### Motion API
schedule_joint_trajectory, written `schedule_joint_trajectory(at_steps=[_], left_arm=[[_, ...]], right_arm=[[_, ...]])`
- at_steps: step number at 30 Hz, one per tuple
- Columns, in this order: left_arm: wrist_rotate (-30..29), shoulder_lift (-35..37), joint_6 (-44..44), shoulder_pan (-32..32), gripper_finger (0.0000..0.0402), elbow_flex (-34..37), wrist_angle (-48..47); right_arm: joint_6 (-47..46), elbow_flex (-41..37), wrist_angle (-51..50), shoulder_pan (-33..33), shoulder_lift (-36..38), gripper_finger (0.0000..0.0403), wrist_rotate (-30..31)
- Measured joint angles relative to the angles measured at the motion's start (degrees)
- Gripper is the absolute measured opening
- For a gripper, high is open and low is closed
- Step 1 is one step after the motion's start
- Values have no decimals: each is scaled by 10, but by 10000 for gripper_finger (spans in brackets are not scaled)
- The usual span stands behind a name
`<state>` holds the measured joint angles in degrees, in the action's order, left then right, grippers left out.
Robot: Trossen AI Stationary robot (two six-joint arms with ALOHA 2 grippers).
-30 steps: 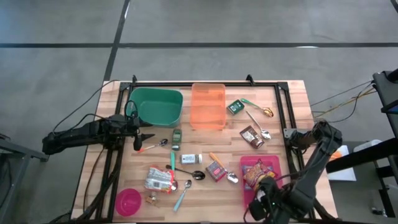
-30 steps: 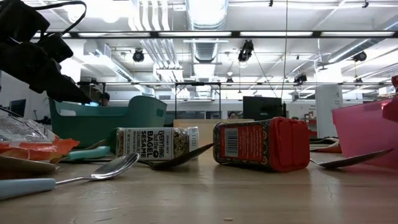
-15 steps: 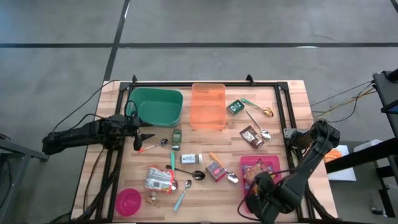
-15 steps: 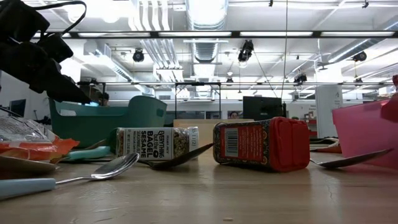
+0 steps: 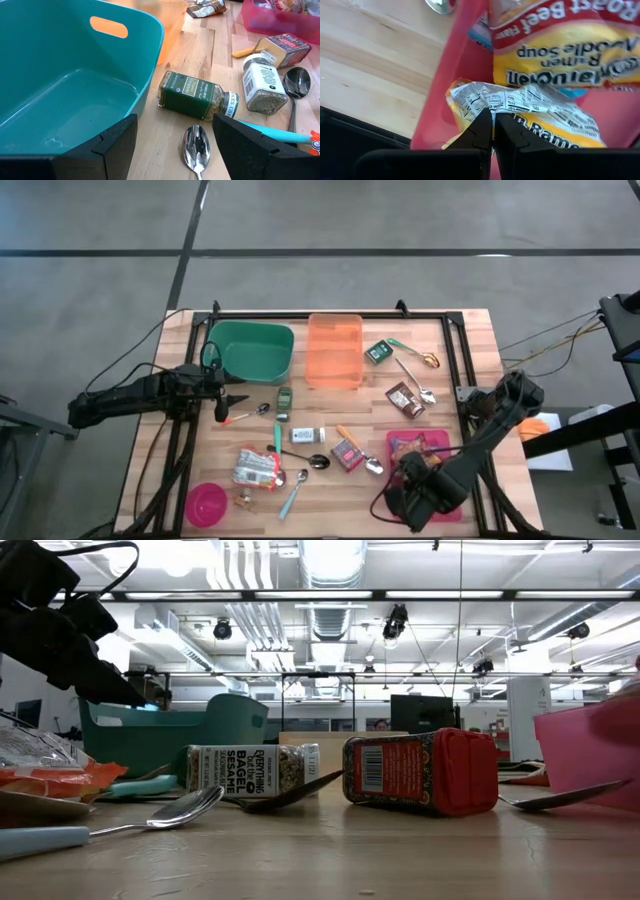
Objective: Pick & Place Food Item
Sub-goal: Put the yellow noodle pack into the pink bin
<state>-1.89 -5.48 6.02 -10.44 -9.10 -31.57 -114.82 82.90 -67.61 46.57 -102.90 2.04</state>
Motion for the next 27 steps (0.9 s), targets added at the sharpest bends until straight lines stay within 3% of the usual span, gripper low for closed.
schedule_joint_trajectory(at_steps=[15,21,27], left_arm=[[0,0,0,0,261,0,0],[0,0,0,0,261,0,0],[0,0,0,0,261,0,0]], right_arm=[[43,-11,17,-6,0,8,27],[65,-46,76,-4,-1,10,24],[91,-84,156,-6,-1,62,26]])
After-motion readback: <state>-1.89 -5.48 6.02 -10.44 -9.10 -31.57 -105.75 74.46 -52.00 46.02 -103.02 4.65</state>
